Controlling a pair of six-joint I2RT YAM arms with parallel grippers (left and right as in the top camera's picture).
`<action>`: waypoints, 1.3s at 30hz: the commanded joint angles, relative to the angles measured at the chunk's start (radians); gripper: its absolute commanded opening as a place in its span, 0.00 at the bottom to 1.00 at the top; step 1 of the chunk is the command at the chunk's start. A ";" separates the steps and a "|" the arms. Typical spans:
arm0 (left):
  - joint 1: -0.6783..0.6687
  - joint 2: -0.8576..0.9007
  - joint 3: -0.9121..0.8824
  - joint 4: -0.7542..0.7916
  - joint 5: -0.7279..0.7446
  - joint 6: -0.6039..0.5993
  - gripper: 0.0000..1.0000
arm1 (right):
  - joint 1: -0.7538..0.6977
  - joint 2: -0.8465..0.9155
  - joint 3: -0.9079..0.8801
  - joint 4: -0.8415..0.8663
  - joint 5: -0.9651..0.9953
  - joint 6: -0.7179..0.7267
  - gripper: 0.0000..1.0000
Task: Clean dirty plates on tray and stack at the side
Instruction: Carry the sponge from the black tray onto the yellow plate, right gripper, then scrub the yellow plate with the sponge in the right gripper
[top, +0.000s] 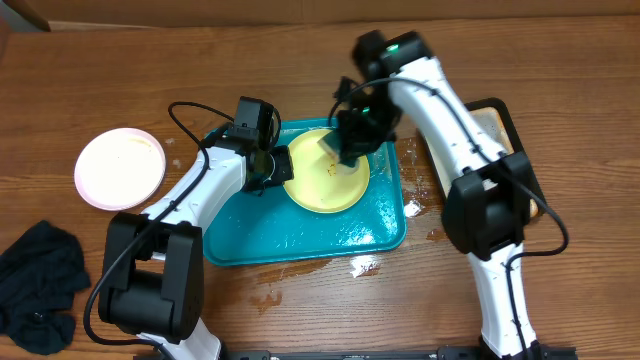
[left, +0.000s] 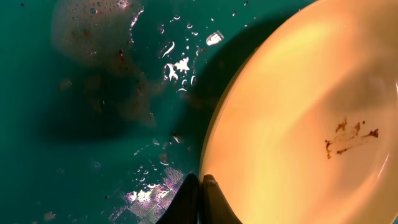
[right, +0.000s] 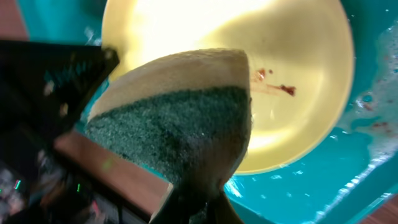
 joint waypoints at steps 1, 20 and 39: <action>-0.007 0.017 0.017 -0.002 -0.013 -0.010 0.04 | 0.023 -0.059 0.026 0.025 0.153 0.233 0.04; -0.013 0.017 0.017 0.014 -0.029 -0.010 0.04 | 0.121 -0.055 -0.236 0.300 0.170 0.462 0.04; -0.052 0.017 0.017 0.008 -0.022 -0.010 0.04 | 0.150 -0.043 -0.316 0.373 0.383 0.540 0.04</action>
